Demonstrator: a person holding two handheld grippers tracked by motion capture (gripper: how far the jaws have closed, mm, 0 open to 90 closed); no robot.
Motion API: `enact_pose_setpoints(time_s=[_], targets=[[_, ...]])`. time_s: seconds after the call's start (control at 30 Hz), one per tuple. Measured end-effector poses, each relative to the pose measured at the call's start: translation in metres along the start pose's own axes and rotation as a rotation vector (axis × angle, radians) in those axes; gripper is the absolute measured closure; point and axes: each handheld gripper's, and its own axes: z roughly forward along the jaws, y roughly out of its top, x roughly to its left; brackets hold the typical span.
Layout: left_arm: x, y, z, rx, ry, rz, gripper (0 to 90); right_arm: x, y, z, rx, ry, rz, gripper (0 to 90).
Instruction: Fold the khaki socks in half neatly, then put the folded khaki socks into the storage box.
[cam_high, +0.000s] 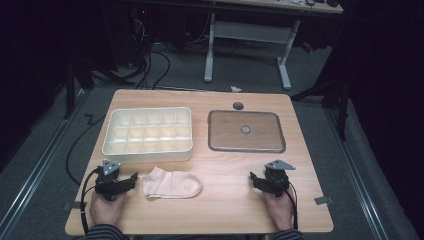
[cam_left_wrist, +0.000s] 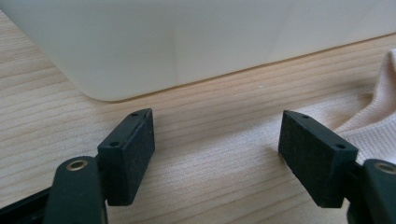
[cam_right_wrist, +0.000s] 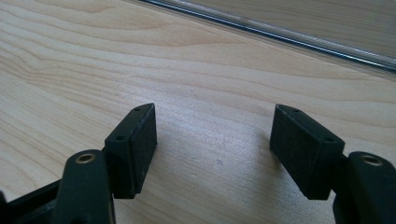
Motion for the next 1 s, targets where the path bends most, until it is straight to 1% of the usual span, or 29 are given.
enact_pose_setpoints(time_s=[0.63, 0.7, 0.73, 0.77, 0.8, 1.0], targets=[[0.0004, 0.0, 0.0, -0.001, -0.004, -0.006, 27.4, 0.0002, 0.0001, 0.0003, -0.001, 0.006, -0.009, 31.6], [0.0003, 0.0, 0.0001, -0.002, -0.002, -0.005, 27.4, 0.0002, 0.0001, 0.0003, -0.001, 0.006, -0.01, 31.6], [-0.0005, 0.0, 0.0001, -0.002, 0.011, -0.003, 28.0, 0.0002, 0.0001, 0.0003, -0.001, 0.006, -0.009, 31.6], [-0.0005, 0.0, 0.0001, -0.002, 0.011, -0.003, 30.4, 0.0004, 0.0001, 0.0002, 0.0, 0.006, -0.006, 31.6], [-0.0016, 0.0003, 0.0004, 0.0, 0.023, 0.006, 30.7, 0.0002, 0.0002, 0.0002, -0.001, 0.006, -0.009, 31.7], [-0.0015, 0.0003, 0.0004, 0.0, 0.02, 0.006, 30.8, 0.0001, 0.0002, 0.0002, -0.001, 0.007, -0.01, 31.9]])
